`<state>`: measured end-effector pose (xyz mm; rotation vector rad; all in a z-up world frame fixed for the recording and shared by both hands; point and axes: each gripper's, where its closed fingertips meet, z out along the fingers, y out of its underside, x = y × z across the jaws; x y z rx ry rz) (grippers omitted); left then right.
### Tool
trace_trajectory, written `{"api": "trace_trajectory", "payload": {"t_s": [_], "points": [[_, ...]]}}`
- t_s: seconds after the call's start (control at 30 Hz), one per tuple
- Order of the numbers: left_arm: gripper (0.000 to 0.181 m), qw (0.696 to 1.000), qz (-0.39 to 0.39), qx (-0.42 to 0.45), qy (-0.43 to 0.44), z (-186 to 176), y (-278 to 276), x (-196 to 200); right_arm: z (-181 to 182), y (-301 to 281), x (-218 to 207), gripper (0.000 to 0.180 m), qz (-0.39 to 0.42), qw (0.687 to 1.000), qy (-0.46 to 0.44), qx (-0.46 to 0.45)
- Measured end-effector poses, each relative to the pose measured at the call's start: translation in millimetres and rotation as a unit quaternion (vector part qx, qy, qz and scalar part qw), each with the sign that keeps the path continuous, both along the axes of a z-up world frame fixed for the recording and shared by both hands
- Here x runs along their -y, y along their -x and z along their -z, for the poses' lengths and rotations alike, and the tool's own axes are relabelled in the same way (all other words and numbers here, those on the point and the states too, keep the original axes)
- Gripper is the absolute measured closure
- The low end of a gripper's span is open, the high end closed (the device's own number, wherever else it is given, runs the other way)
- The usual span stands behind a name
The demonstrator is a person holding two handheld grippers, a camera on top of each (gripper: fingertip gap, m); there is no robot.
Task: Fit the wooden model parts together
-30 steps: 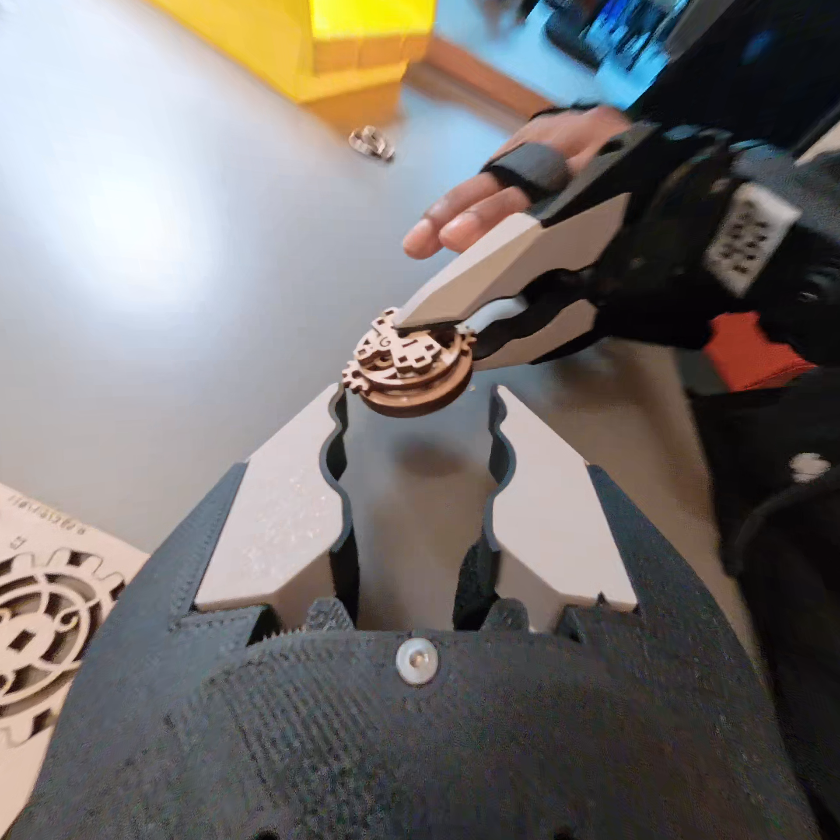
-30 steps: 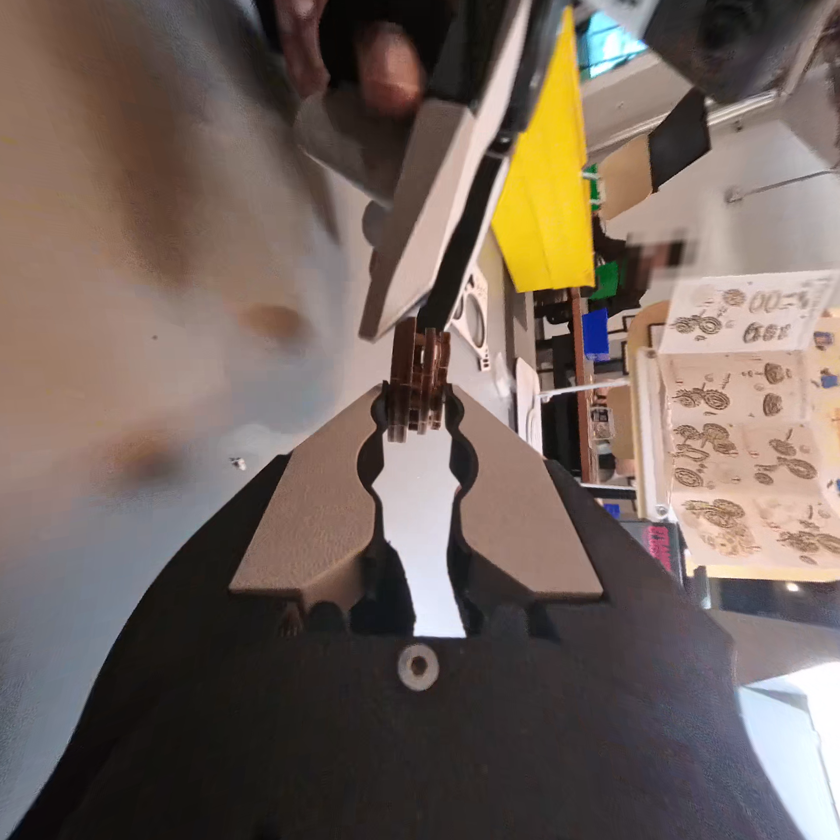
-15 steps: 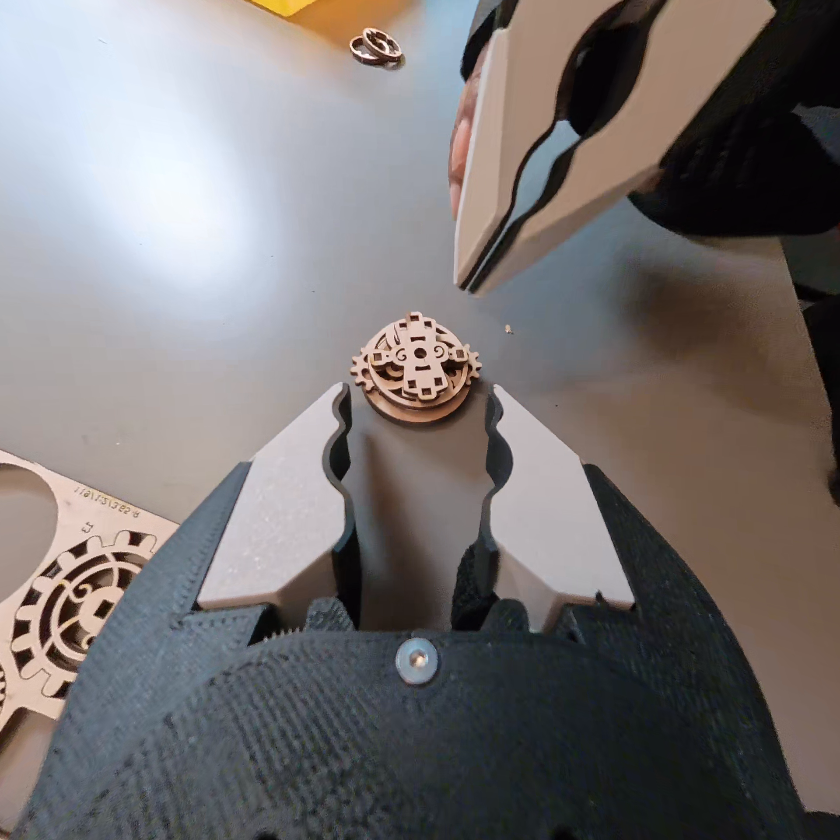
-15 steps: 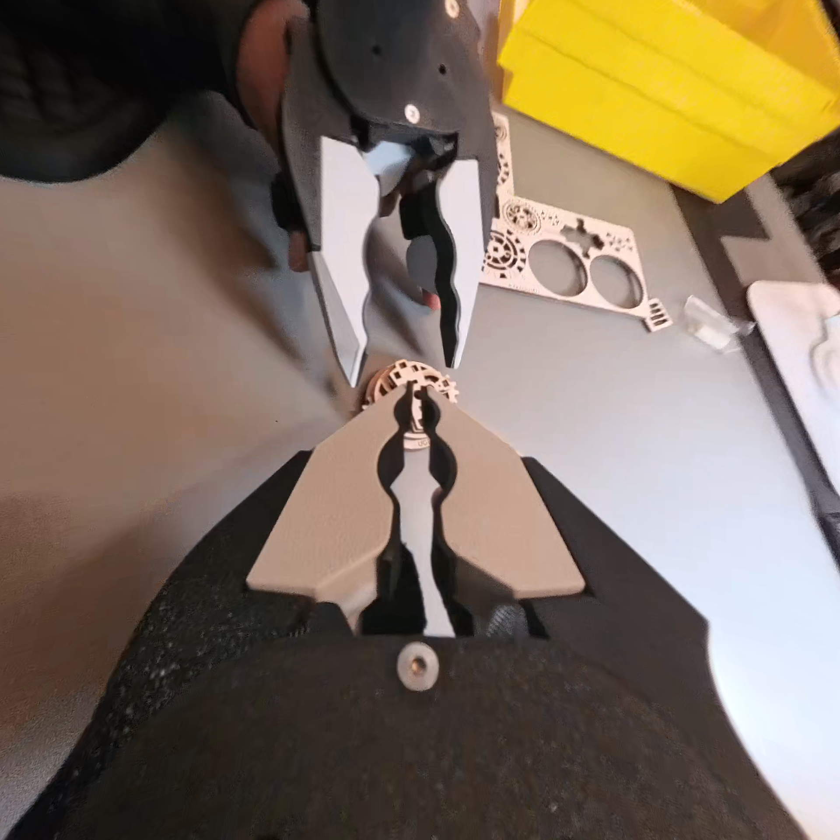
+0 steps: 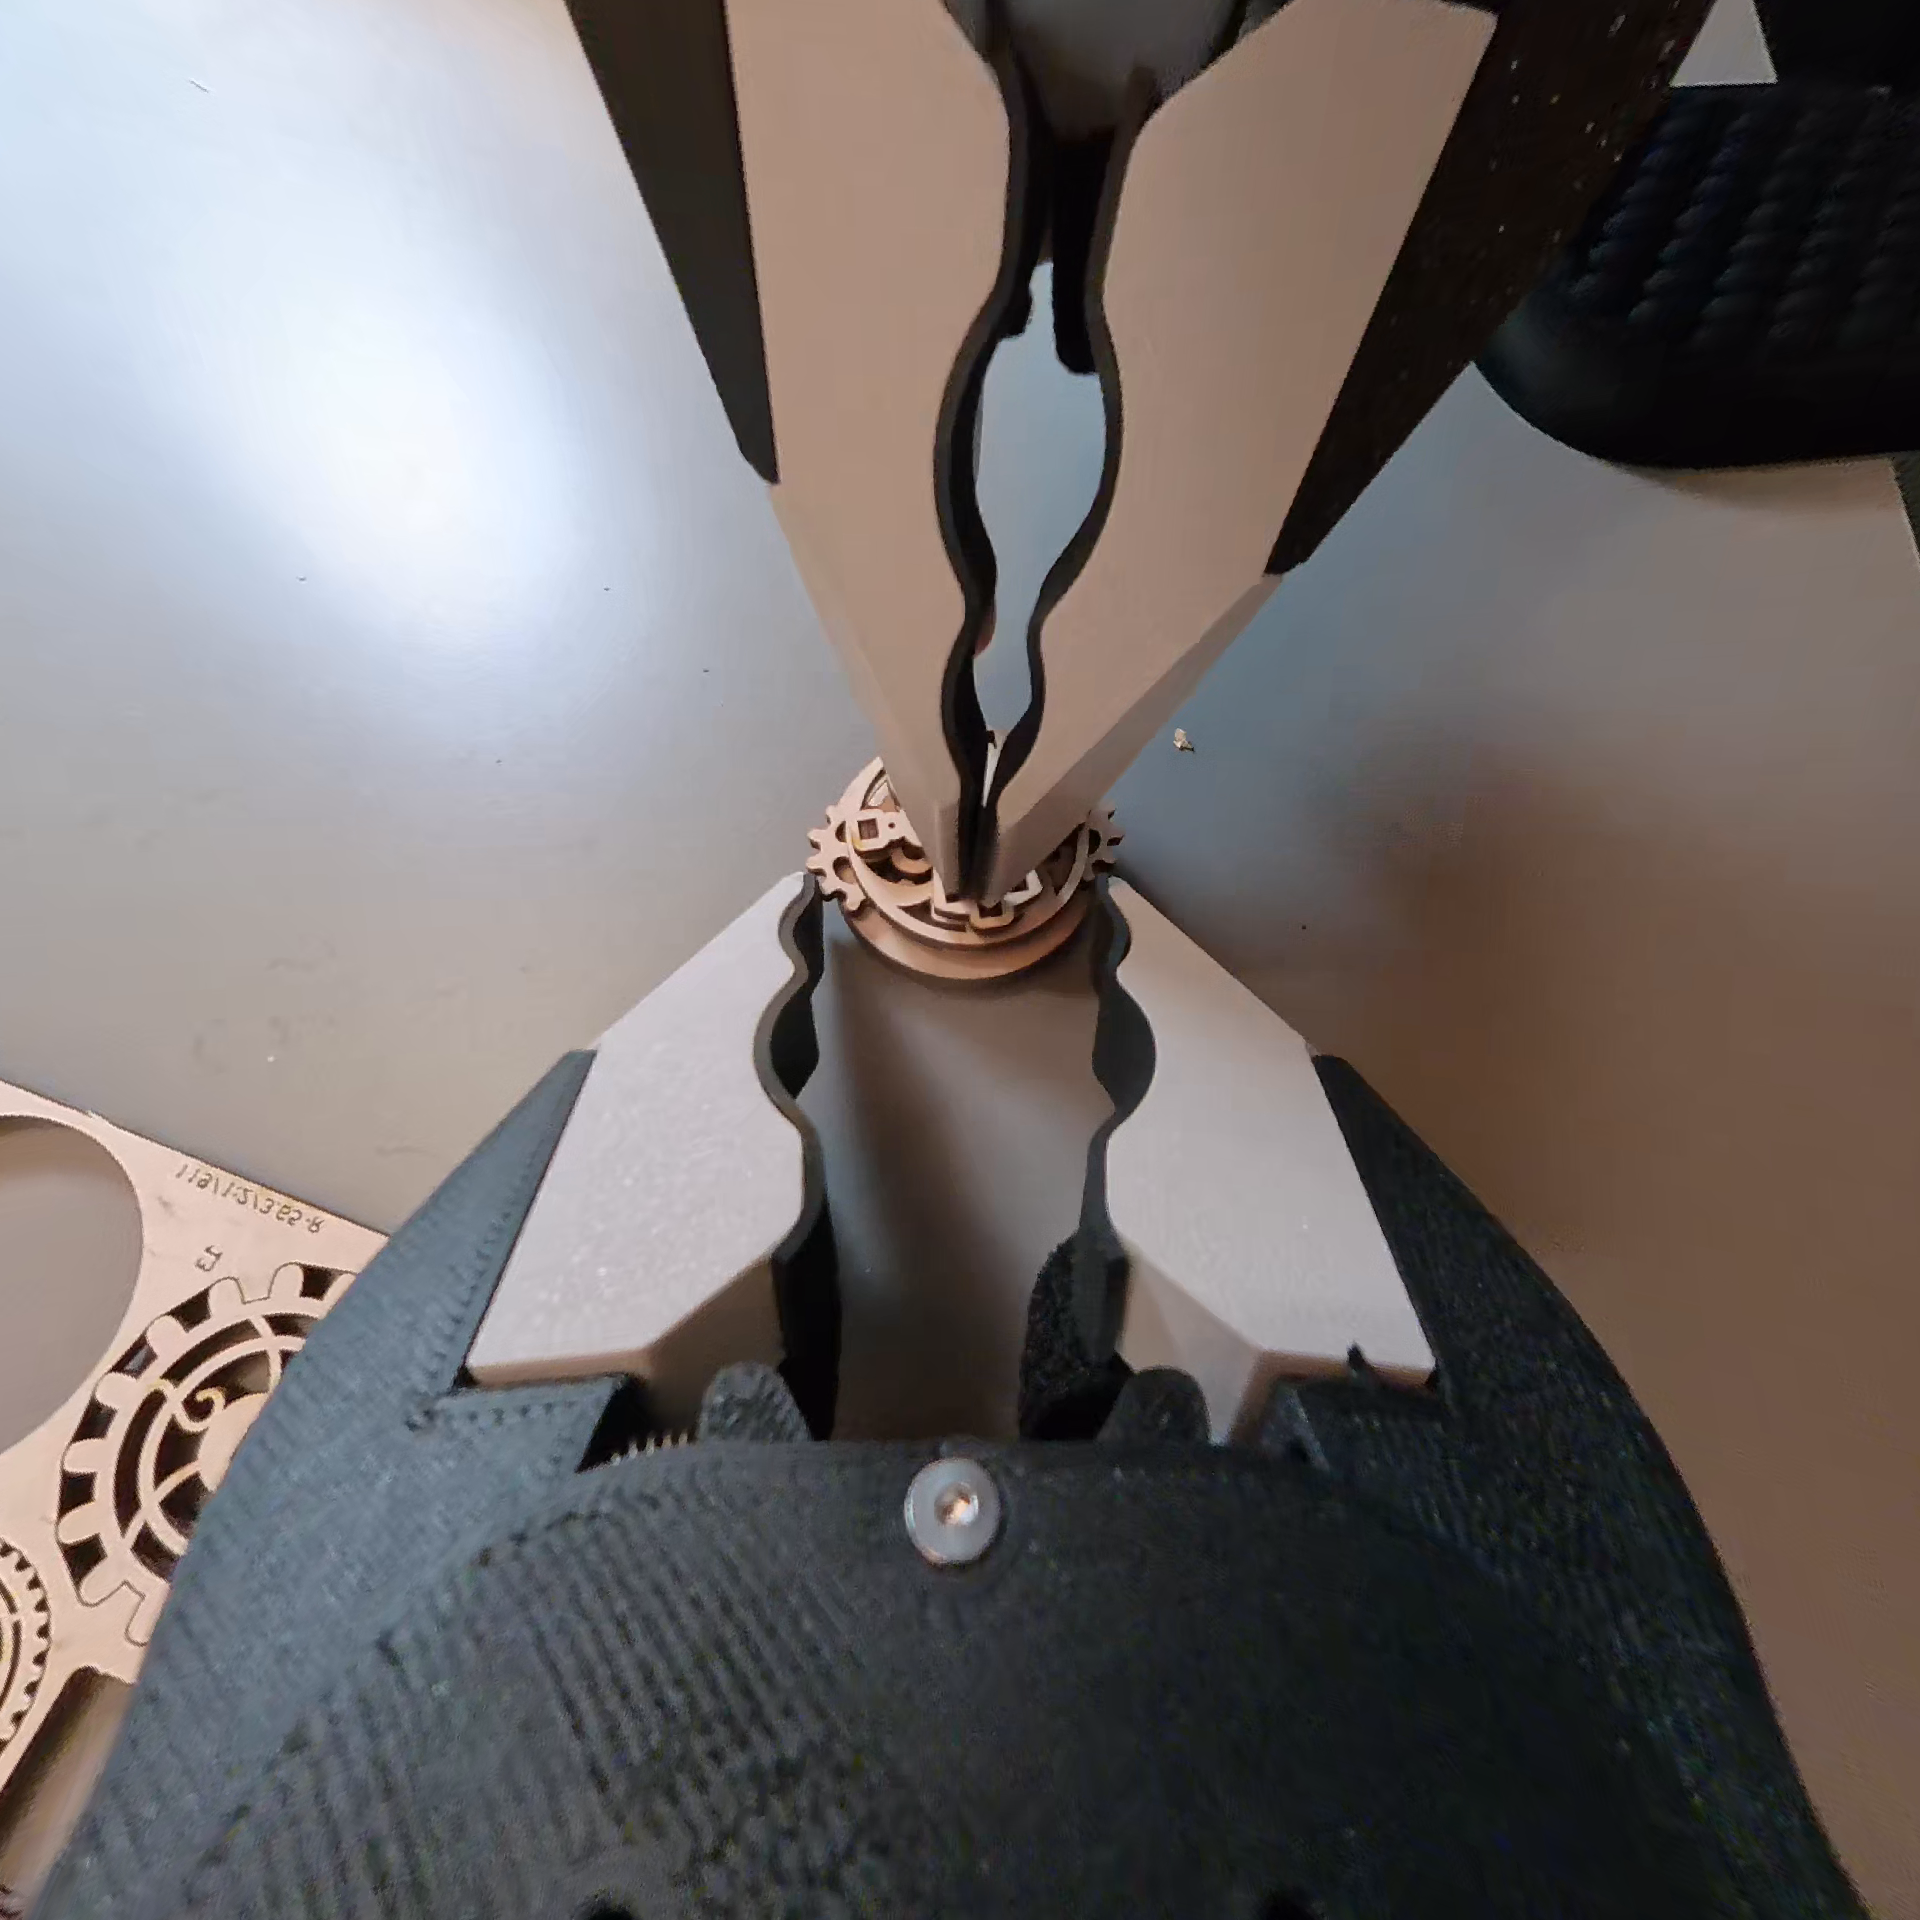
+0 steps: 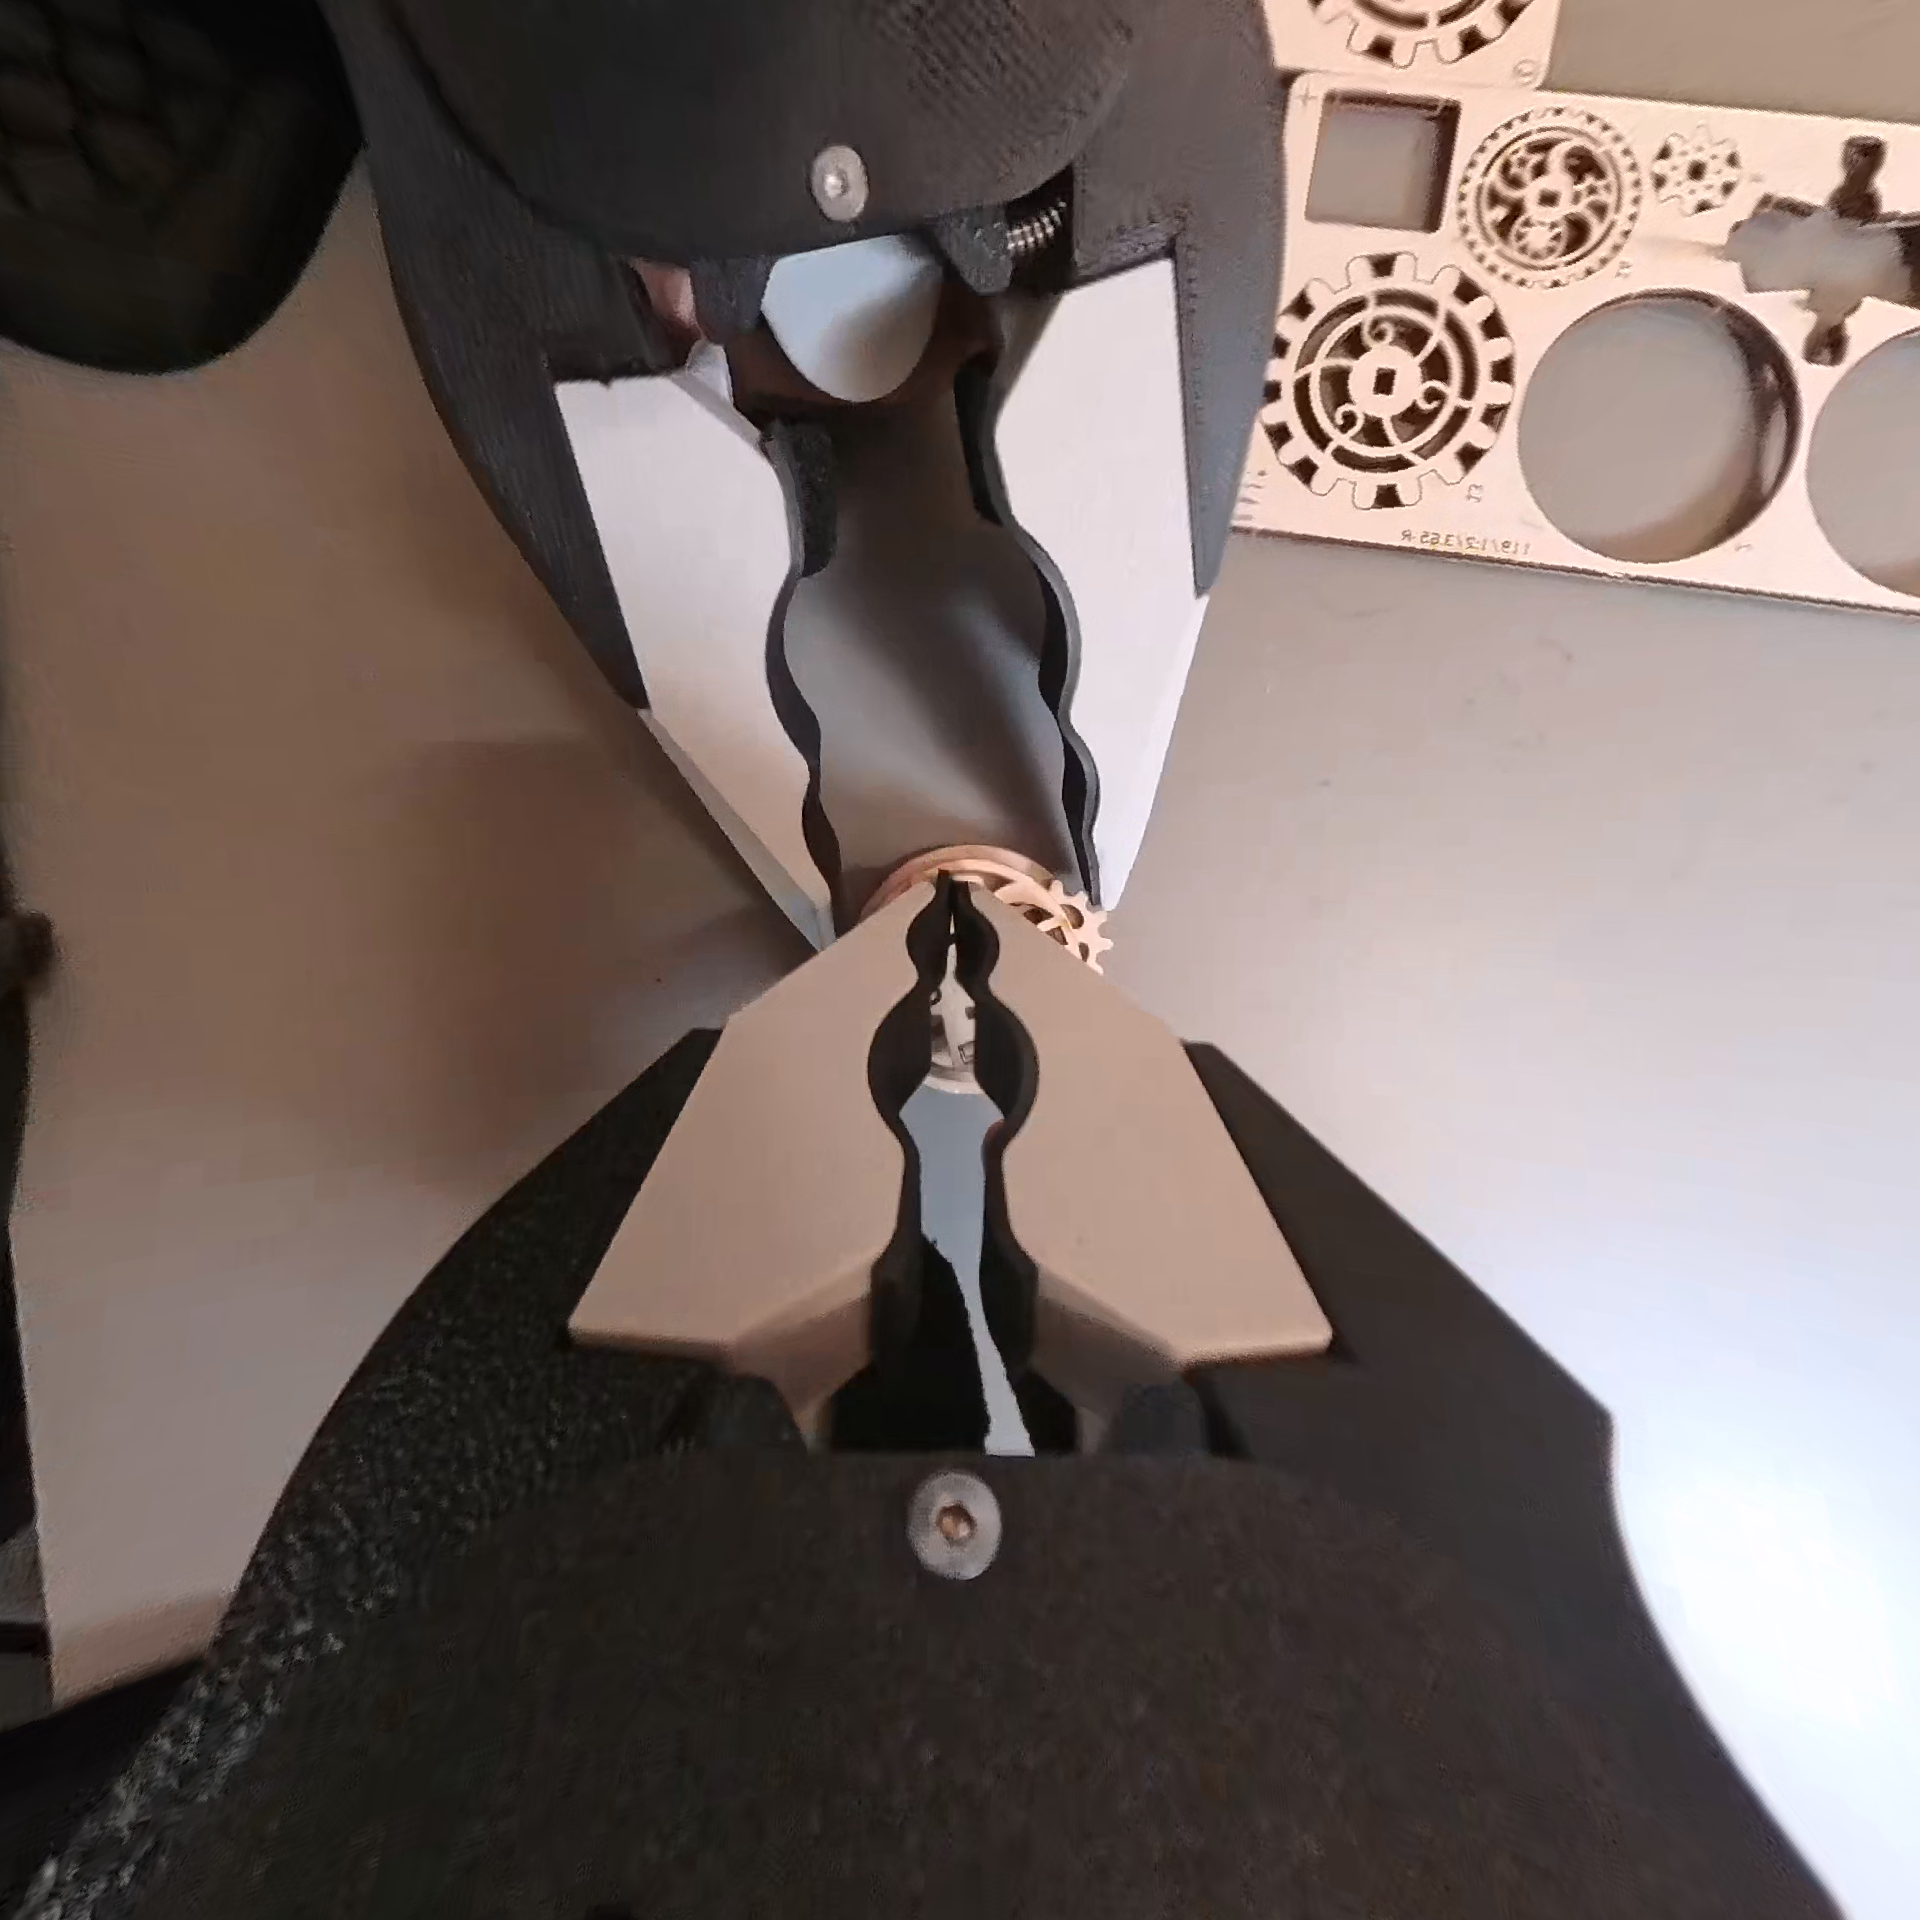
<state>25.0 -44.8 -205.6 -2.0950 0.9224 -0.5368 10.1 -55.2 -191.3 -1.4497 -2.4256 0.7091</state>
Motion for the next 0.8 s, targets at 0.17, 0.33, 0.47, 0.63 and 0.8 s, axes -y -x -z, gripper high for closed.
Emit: {"api": "trace_trajectory", "payload": {"t_s": [0.17, 0.33, 0.47, 0.63, 0.8], "points": [[0.132, 1.000, -0.001, -0.002, -0.002, 0.1, 0.4, 0.2, 0.2, -3.8, -0.1, 0.180, -0.003, 1.000, -0.008, 0.016], [0.133, 1.000, 0.000, 0.001, 0.002, 0.2, 0.4, 0.2, 0.9, -4.3, -0.7, 0.180, -0.011, 0.999, -0.025, 0.031], [0.133, 1.000, 0.000, 0.002, 0.003, 0.4, 0.3, 0.2, 1.5, -4.4, -0.8, 0.180, -0.018, 0.998, -0.028, 0.045], [0.133, 1.000, 0.000, 0.002, 0.004, 0.4, 0.2, 0.3, 3.4, -4.7, -0.8, 0.180, -0.026, 0.996, -0.043, 0.068], [0.133, 1.000, 0.000, 0.002, 0.004, 0.5, 0.1, 0.4, 4.1, -4.5, -0.7, 0.180, -0.029, 0.995, -0.043, 0.081]]}}
